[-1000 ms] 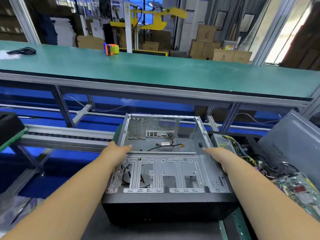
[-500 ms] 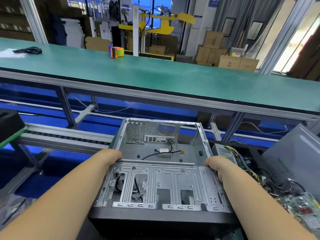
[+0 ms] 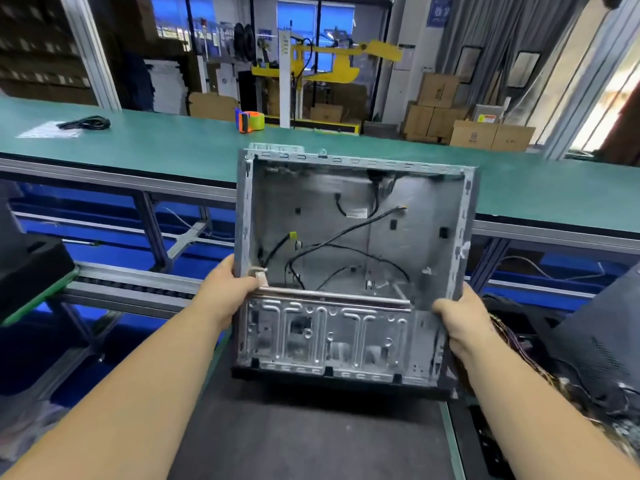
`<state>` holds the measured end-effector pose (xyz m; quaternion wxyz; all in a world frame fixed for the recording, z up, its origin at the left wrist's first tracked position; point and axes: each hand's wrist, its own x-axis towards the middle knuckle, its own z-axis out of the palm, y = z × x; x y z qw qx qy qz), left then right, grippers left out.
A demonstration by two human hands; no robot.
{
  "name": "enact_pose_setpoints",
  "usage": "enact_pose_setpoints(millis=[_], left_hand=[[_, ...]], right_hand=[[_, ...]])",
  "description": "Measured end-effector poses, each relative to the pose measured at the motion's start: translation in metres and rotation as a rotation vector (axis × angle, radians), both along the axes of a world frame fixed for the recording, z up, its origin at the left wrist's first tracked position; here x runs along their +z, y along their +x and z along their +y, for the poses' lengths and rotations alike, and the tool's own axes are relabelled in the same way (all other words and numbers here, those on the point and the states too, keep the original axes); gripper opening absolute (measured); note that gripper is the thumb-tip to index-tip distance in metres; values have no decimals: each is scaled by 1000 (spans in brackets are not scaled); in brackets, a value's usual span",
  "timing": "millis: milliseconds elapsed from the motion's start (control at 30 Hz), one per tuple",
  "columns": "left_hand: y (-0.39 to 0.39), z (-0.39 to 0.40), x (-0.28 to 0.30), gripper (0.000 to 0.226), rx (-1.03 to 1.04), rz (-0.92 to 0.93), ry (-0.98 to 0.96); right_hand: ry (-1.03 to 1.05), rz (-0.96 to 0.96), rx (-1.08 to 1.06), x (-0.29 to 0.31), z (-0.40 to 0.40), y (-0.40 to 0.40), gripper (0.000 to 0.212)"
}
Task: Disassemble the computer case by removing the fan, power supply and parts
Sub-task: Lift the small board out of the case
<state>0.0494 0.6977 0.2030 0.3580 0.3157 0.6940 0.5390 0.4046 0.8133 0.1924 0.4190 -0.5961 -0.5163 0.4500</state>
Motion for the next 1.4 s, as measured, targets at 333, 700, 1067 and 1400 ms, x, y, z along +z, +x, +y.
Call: enact_pose_setpoints(millis=[333, 700, 1067, 1400], left_hand=[[3, -21, -56, 48, -63, 41, 110], [5, -38, -80, 54, -121, -4, 79], [17, -37, -112, 66, -73, -275, -74], [7, -7, -121, 88, -74, -370, -23]], right_hand=[[49, 278, 118, -61, -13, 9, 58], [61, 232, 226, -78, -34, 14, 90], [-31, 33, 105, -123, -50, 10, 74], [-46, -27, 75, -131, -20, 2, 65]])
